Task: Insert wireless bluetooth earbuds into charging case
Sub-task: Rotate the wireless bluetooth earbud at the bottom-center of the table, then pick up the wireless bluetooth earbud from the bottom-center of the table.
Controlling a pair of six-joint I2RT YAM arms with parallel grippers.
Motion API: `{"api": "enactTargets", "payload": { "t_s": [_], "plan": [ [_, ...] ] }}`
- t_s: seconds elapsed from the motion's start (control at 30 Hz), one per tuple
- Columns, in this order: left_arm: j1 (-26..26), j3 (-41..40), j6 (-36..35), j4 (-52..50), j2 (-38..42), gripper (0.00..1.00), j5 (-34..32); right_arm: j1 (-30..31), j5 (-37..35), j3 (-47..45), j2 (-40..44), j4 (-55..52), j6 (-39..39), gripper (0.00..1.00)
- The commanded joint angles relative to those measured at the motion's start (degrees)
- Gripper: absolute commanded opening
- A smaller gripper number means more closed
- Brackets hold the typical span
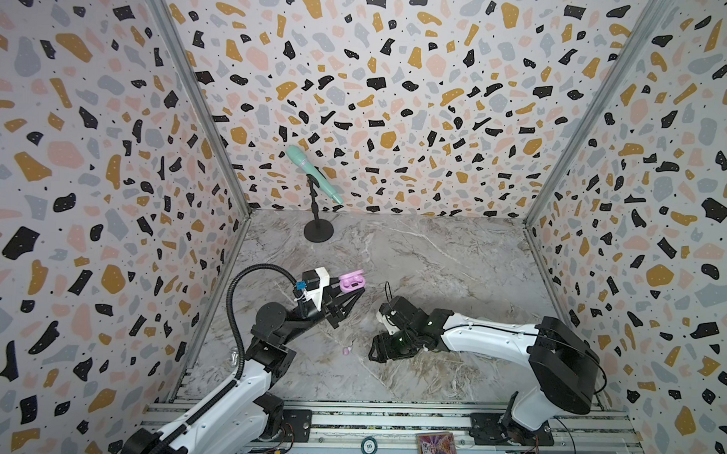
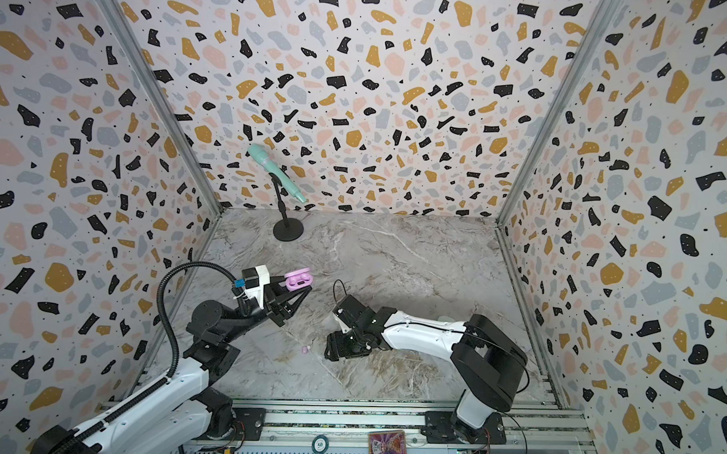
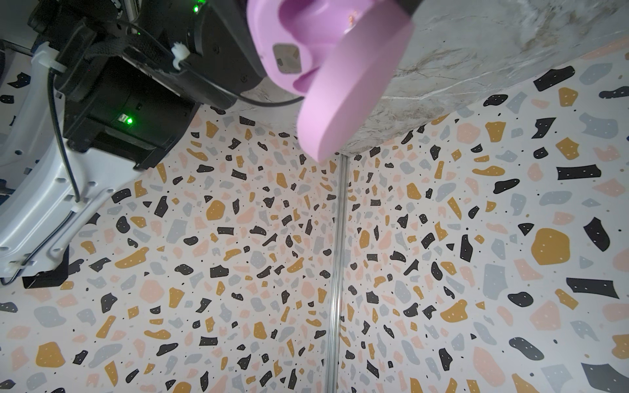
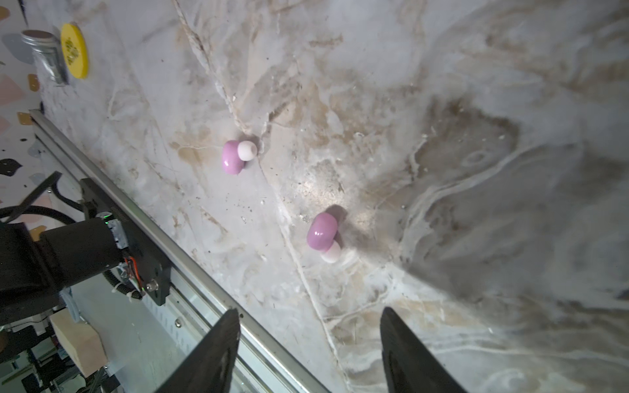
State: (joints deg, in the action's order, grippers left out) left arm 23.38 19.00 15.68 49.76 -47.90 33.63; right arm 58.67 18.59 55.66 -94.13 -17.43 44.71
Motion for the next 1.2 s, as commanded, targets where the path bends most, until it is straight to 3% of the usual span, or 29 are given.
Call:
{"api": "enactTargets", "payload": {
  "t_s": [0.0,0.33,0.67,0.8,1.17],
  "plan": [
    [-0.42,-0.28,-0.12,0.91,1.49,0.07,-0.4,0.74,-1.32,2.57,-1.32,-1.63,-0.98,0.67],
    [-0.43,-0.61,-0.08,-0.84,2.2,0.06,0.43,-2.22,-2.6,2.8,3.7,-4.99,-1.69,0.66],
    [-0.43,-0.81,-0.53,-0.57,2.38,0.06,-0.39,1.8,-7.95,7.5,-4.2,-4.79,11.58,0.56],
    [-0.43,-0.33,-1.25,-1.28,2.2,0.06,-0.58,2.15,-11.43,10.4,-6.45,-6.99,12.94,0.51],
    [-0.44,-1.32,0.0,-1.94,5.26,0.06,-0.83,2.33,-11.57,17.5,-13.98,-13.74,13.04,0.38]
  ]
}}
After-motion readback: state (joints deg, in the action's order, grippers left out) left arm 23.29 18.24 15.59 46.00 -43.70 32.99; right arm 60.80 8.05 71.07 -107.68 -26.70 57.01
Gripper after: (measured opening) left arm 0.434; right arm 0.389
